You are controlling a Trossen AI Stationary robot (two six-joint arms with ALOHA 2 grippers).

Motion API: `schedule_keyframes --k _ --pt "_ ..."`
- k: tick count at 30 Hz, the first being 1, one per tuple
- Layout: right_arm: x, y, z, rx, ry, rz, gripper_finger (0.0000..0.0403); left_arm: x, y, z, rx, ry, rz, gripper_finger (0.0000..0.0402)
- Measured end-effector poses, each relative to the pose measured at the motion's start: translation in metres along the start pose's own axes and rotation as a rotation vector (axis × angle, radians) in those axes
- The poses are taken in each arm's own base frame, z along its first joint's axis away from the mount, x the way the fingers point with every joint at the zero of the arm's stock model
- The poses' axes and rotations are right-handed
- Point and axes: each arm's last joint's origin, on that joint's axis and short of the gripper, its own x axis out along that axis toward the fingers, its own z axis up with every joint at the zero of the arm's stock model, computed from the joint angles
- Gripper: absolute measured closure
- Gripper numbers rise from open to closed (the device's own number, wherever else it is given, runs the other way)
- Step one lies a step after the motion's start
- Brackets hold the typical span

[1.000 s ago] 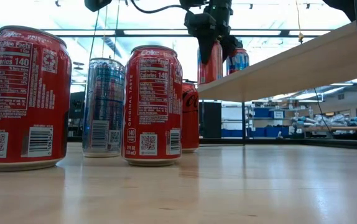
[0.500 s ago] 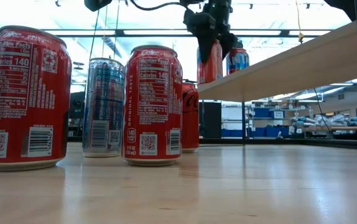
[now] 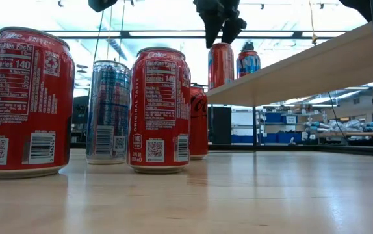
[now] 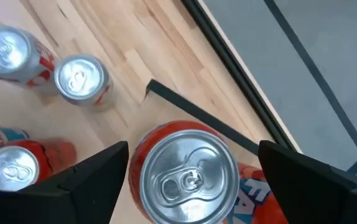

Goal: Place canned beverage on shelf
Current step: Put the orange soda can aligned with the other orange soda can on the shelf

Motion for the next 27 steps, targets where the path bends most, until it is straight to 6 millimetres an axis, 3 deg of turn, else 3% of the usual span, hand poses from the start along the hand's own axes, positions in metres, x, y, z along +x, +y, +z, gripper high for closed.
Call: schedule_keyframes --k 7,17,27 --pt "-0.009 0.004 -0.001 -0.068 -0.022 0.013 0.0034 0.0 0.0 0.0 0.011 0.0 0.0 0.0216" --pt "-0.001 0.008 -0.006 -0.225 0.039 0.026 0.0034 0.0 0.0 0.0 0.02 0.0 0.0 0.0216" --pt "-0.005 0.019 -0.011 -0.449 0.034 -0.017 0.0034 0.0 0.0 0.0 0.025 0.0 0.0 0.0216"
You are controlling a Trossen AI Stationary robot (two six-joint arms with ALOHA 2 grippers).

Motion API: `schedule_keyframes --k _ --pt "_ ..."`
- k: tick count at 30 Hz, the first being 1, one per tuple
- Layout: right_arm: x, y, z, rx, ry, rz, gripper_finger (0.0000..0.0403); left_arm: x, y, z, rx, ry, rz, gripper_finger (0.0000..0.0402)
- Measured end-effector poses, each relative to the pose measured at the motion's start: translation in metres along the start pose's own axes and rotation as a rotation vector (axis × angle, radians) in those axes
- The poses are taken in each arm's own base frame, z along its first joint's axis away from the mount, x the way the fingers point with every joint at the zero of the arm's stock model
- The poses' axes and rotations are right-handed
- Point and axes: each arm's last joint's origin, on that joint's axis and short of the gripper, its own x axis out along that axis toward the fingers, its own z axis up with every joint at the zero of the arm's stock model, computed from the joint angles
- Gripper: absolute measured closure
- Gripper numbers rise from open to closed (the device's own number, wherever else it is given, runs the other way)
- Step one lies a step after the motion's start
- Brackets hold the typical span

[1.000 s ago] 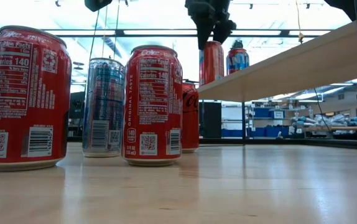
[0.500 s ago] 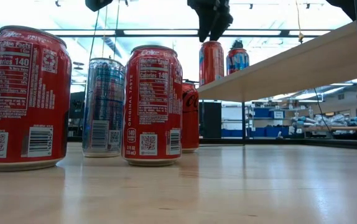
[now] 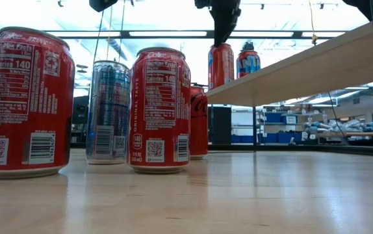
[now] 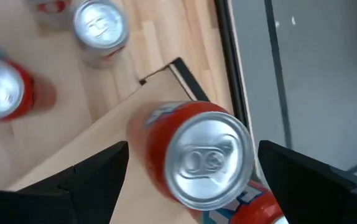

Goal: Place canned beverage on shelf
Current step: Put the orange soda can aligned with the other orange soda can on the shelf

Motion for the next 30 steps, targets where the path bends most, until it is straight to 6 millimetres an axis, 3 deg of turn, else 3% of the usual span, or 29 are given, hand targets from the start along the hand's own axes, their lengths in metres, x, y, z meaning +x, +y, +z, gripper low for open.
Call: schedule_keyframes --k 4,15,25,30 --pt "-0.002 0.006 0.001 -0.055 -0.006 -0.023 0.0034 0.0 0.0 0.0 0.001 0.0 0.0 0.0216" --pt "0.009 -0.022 -0.003 0.315 0.017 0.073 0.0034 0.0 0.0 0.0 0.001 0.0 0.0 0.0216" --pt "-0.004 -0.016 -0.001 0.324 -0.024 0.126 0.0034 0.0 0.0 0.0 0.001 0.015 -0.019 0.0216" --pt "-0.001 -0.032 -0.003 0.431 -0.026 0.16 0.0034 0.0 0.0 -0.001 0.001 0.017 -0.018 0.0216"
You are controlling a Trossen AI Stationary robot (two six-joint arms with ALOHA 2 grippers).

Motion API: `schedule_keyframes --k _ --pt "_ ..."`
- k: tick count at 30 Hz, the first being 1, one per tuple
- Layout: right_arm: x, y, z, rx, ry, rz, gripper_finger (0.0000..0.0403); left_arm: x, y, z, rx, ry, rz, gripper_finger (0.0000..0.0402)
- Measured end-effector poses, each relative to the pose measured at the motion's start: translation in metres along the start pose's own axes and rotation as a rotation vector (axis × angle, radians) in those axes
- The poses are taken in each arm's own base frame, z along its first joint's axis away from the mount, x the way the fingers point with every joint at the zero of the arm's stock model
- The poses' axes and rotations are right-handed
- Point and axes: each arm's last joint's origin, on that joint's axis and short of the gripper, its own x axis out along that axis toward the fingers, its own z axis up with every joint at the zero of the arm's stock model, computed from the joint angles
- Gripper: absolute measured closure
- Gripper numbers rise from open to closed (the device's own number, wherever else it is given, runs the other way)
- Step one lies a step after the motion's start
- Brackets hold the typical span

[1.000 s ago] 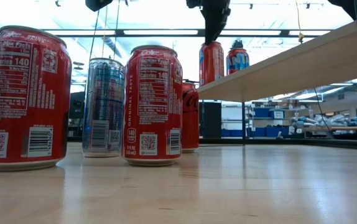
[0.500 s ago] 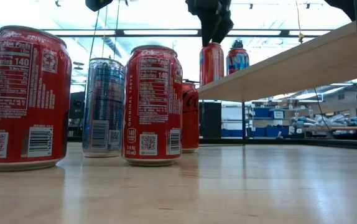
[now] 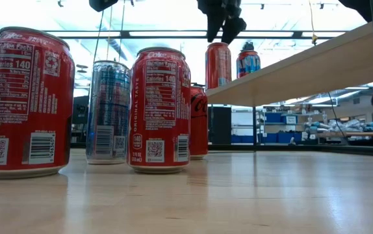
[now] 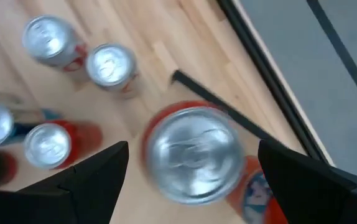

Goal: Place canned beverage on shelf
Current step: Put the orange soda can aligned with the other orange soda can on the shelf

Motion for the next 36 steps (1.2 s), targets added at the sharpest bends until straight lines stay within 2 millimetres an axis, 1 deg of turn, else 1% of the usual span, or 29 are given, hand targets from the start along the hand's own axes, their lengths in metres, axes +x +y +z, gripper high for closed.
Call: schedule_keyframes --k 2,9,16,19,27,32,36 --pt "0.0 -0.003 0.0 0.005 0.003 -0.007 0.0033 0.0 0.0 0.0 0.0 0.0 0.0 0.0216" --pt "0.0 -0.003 0.002 -0.018 -0.024 -0.021 0.0019 0.0 0.0 0.0 0.0 0.0 0.0 0.0216" --pt "0.011 -0.006 0.005 -0.01 -0.008 -0.028 0.0007 0.0 0.0 0.0 -0.002 0.0 -0.001 0.0216" --pt "0.013 -0.009 0.005 -0.002 0.004 -0.012 0.0004 0.0 0.0 0.0 -0.003 -0.001 -0.002 0.0216" --pt "0.027 -0.014 0.004 0.008 0.055 0.043 0.0003 0.0 0.0 0.0 -0.003 -0.001 -0.002 0.0216" --pt "0.035 -0.012 0.003 -0.037 0.072 0.051 0.0013 0.0 0.0 0.0 -0.003 -0.001 -0.002 0.0216" --pt "0.036 -0.012 0.004 -0.058 0.071 0.052 0.0043 0.0 0.0 0.0 -0.003 -0.001 -0.002 0.0216"
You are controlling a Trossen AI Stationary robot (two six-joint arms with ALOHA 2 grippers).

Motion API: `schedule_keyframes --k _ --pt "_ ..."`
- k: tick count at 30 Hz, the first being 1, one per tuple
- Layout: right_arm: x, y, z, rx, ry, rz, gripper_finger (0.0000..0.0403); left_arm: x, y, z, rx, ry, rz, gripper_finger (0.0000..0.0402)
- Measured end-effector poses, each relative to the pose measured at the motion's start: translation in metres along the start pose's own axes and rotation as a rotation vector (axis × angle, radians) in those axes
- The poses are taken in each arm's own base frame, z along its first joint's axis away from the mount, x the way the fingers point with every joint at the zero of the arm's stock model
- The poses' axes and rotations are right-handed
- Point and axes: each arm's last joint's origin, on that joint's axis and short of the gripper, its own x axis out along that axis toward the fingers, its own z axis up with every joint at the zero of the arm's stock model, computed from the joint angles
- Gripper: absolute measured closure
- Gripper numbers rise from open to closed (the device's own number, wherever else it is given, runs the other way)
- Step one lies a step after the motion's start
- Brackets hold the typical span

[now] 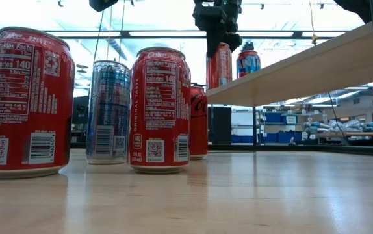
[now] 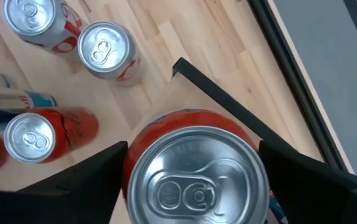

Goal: Place canned beverage on shelf
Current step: Put the orange soda can aligned with the other orange soda can on the shelf

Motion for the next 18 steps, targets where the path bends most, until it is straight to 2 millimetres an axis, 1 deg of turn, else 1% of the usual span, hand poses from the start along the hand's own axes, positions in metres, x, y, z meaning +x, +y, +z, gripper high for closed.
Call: schedule_keyframes --k 4,7,9,14,18 --pt "0.0001 -0.0009 0.0 -0.049 0.001 0.001 0.0077 0.0 0.0 0.0 0.001 0.0 0.0 0.0216" --pt "0.0 -0.0011 0.0 -0.137 0.001 0.01 0.009 0.0 0.0 -0.0001 0.001 0.0 0.0 0.0216" --pt "-0.0003 -0.0007 -0.0001 -0.232 0.001 0.028 0.0088 0.0 0.0 0.0 0.002 0.0 0.0 0.0216" --pt "-0.0006 0.0 -0.0003 -0.437 -0.005 0.054 0.0066 0.0 0.0 0.0 0.002 0.0 0.0 0.0216" --pt "-0.0006 -0.0002 -0.0003 -0.517 -0.007 0.056 0.0062 0.0 0.0 0.0 0.002 0.0 0.0 0.0216"
